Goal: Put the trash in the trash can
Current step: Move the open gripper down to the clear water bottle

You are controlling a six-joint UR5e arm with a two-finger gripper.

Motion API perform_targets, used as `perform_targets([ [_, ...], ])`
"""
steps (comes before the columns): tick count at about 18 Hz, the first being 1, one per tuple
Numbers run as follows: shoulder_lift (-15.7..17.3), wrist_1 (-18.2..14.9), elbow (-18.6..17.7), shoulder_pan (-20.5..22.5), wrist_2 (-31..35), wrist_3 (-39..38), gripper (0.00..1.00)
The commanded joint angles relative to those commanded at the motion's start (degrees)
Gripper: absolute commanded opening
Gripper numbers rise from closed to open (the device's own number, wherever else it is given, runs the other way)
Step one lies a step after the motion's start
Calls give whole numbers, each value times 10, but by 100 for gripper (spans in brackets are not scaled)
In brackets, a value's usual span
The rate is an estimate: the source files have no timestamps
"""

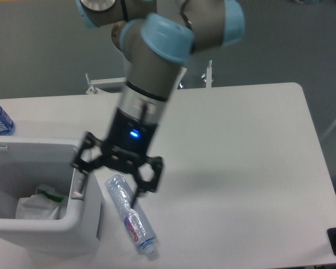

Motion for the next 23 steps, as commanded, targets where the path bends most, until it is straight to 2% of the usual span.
perform_targets([
  [4,-53,-4,1,19,42,3,100],
  [10,-109,-14,4,12,119,4,100],
  [12,-135,-46,29,-8,153,2,100],
  [14,-156,-95,61,-23,171,0,100],
  [17,-164,-149,70,-36,172,0,100],
  [19,-168,-170,70,-45,172,0,100],
  [23,-182,-185,71,-65,198,-1,100],
])
